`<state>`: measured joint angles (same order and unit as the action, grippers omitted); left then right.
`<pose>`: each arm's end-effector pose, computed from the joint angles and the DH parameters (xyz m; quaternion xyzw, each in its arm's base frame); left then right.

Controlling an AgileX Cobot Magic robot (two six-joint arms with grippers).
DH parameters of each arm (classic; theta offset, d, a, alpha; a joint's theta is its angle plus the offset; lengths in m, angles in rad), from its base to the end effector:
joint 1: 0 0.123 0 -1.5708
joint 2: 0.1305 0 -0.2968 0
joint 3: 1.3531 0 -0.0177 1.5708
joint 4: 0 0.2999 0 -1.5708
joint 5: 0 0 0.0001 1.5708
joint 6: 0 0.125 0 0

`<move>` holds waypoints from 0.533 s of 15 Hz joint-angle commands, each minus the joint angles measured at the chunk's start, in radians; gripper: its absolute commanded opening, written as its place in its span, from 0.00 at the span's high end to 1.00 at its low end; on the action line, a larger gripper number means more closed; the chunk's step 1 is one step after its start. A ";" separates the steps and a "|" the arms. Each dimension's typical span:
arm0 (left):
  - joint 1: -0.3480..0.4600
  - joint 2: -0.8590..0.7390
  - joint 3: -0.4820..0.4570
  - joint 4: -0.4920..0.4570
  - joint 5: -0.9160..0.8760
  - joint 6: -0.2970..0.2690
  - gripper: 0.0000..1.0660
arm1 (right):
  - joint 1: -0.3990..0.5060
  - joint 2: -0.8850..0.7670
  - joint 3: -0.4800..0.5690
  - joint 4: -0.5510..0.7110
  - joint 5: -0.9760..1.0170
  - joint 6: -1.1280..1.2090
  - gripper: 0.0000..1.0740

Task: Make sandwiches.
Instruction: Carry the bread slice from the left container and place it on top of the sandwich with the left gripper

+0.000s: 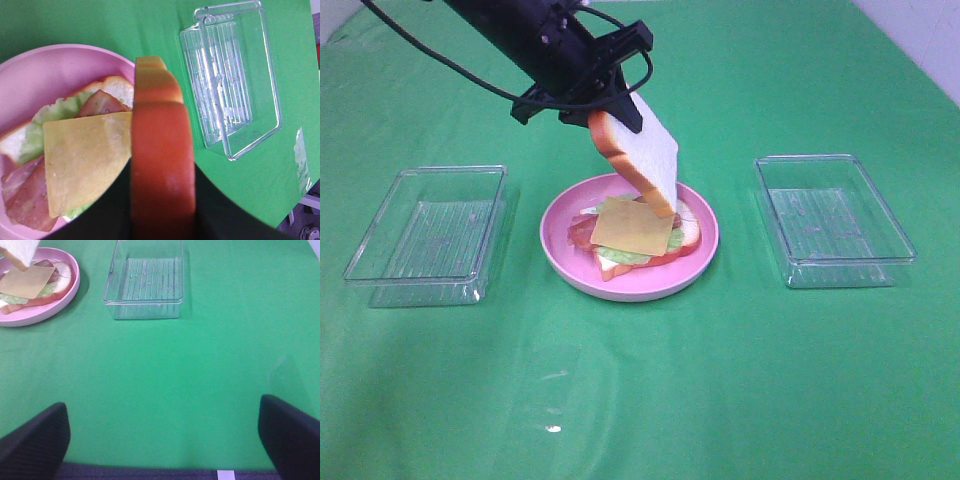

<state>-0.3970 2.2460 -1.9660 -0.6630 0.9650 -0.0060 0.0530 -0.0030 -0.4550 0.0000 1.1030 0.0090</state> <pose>0.4976 -0.2772 0.1953 0.0557 0.9324 -0.3326 0.1299 0.0588 0.0031 0.2651 -0.0192 0.8742 0.0150 0.4849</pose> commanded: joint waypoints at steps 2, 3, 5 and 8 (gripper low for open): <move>-0.030 0.049 0.000 -0.043 -0.064 -0.005 0.90 | -0.005 -0.032 -0.002 0.000 0.001 -0.009 0.09; -0.030 0.062 0.000 -0.056 -0.066 -0.008 0.90 | -0.005 -0.032 -0.002 0.000 0.001 -0.009 0.09; -0.032 0.086 0.000 -0.028 -0.039 -0.054 0.90 | -0.005 -0.032 -0.002 0.000 0.001 -0.009 0.09; -0.032 0.089 0.000 0.060 -0.019 -0.130 0.81 | -0.005 -0.032 -0.002 0.000 0.001 -0.009 0.09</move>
<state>-0.4240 2.3340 -1.9660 -0.6240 0.9320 -0.1250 0.0530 -0.0030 -0.4550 0.0000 1.1030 0.0090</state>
